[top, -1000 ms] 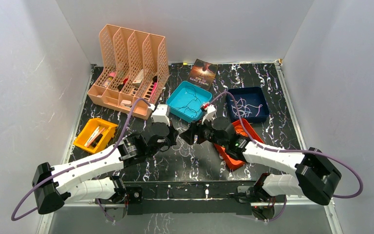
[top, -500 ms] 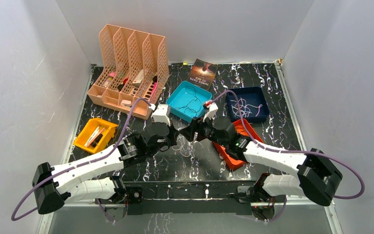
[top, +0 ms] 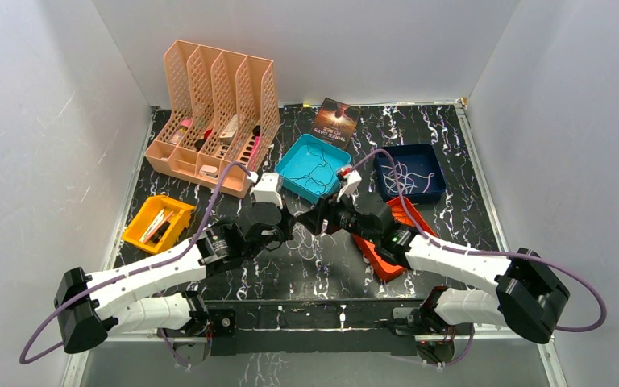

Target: Untangle the cables

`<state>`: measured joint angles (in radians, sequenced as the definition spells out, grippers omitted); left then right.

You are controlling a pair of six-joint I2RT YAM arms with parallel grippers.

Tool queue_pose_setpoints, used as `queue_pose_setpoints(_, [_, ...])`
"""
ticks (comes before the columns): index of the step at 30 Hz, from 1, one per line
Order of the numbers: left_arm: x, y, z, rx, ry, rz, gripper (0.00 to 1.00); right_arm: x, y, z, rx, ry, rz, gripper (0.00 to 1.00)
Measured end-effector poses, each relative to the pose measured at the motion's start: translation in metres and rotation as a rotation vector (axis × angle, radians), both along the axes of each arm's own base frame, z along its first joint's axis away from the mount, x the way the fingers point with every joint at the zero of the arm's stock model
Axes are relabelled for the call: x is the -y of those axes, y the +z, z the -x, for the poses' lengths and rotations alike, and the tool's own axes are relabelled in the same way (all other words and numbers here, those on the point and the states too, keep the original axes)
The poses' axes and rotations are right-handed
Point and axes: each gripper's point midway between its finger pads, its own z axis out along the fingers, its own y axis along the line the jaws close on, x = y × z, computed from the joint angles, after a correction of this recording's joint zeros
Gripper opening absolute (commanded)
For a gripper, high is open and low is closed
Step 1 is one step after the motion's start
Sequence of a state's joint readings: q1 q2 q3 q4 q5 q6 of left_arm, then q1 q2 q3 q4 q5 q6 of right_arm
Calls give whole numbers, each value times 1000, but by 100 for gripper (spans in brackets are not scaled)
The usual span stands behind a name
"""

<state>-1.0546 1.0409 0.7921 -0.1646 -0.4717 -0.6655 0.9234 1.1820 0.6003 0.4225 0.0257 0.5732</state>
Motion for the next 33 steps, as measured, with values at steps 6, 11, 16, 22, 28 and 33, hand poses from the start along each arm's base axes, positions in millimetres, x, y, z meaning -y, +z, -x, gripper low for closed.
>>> queue_pose_setpoints(6, [-1,0,-1,-1,13,2,0,0,-11,6,-19,25,14,68])
queue_pose_setpoints(11, [-4,-2,-1,-8,25,-3,0,0,-19,14,-31,58,18,70])
queue_pose_setpoints(16, [-5,-4,-1,-16,32,-2,0,-7,-20,21,-25,107,4,71])
queue_pose_setpoints(22, [-4,-3,-1,-21,38,8,0,-14,-32,22,-31,121,23,70])
queue_pose_setpoints(28, [-4,-3,-1,-22,39,10,0,-10,-55,6,-67,20,81,67])
queue_pose_setpoints(33, [-8,-1,0,-17,46,10,0,7,-81,-10,-126,-130,153,63])
